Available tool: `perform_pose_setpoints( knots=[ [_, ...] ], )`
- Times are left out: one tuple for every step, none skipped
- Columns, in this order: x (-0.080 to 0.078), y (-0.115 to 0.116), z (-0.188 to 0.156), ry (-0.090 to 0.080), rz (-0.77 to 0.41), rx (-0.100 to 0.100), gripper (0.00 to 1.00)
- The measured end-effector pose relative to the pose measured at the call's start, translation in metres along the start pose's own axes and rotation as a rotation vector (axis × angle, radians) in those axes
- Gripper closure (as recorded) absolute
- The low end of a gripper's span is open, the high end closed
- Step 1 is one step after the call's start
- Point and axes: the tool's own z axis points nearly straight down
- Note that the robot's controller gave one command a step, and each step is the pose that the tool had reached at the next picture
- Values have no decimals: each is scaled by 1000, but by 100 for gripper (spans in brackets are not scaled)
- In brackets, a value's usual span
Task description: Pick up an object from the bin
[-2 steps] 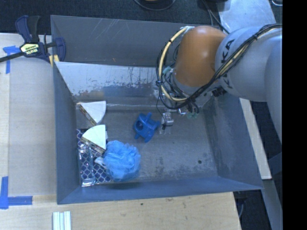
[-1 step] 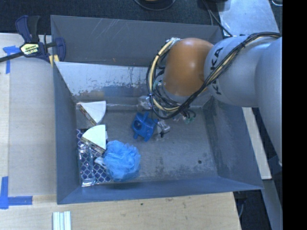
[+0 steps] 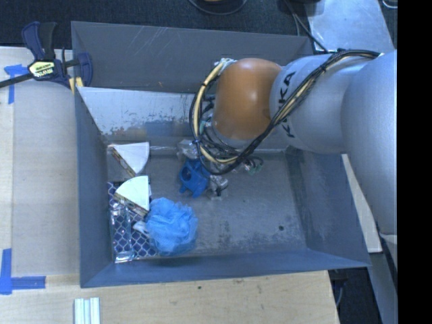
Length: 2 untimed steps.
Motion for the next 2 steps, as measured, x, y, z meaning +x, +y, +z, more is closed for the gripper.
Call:
perform_pose_setpoints(
  knots=[
    [-7,10,-1,-4,-225,2,100],
    [-7,10,-2,-4,-224,2,100]
  ],
)
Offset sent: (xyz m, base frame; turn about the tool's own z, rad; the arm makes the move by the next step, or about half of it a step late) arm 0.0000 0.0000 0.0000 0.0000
